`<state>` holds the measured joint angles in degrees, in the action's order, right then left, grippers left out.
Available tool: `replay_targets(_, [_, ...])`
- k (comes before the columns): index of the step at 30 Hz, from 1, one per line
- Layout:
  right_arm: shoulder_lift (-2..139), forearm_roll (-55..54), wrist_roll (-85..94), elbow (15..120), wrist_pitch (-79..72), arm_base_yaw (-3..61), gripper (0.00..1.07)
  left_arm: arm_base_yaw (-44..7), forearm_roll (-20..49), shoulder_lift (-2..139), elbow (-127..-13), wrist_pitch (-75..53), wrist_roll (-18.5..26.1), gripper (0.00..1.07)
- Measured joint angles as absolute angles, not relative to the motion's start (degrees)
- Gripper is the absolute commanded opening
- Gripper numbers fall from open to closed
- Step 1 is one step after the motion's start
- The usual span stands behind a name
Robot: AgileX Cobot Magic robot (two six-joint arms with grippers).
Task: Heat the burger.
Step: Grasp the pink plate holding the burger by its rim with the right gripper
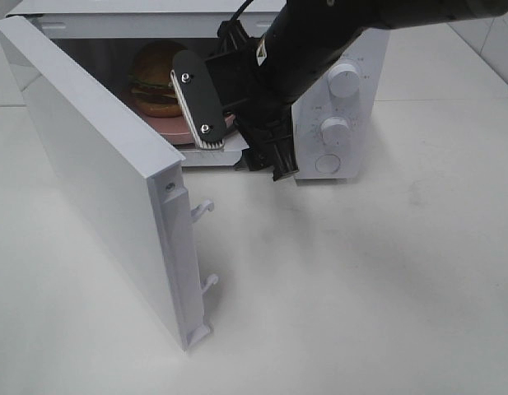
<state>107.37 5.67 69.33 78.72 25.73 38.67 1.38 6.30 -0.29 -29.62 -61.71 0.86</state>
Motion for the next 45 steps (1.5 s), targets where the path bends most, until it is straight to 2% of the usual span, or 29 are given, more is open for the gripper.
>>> replay_targets(9, [111.8, 7.4, 65.3, 81.8, 24.2, 38.7, 0.83, 1.4, 6.3, -0.3, -29.6, -61.7, 0.9, 1.01])
replay_targets(32, [126.4, 8.2, 59.8, 97.7, 24.0, 38.7, 0.83, 1.4, 6.3, -0.3, -29.6, -61.7, 0.9, 1.01])
replay_targets(45, [134.8, 8.3, 58.4, 109.5, 28.7, 38.7, 0.82, 1.4, 6.3, -0.3, -29.6, -61.7, 0.9, 1.01])
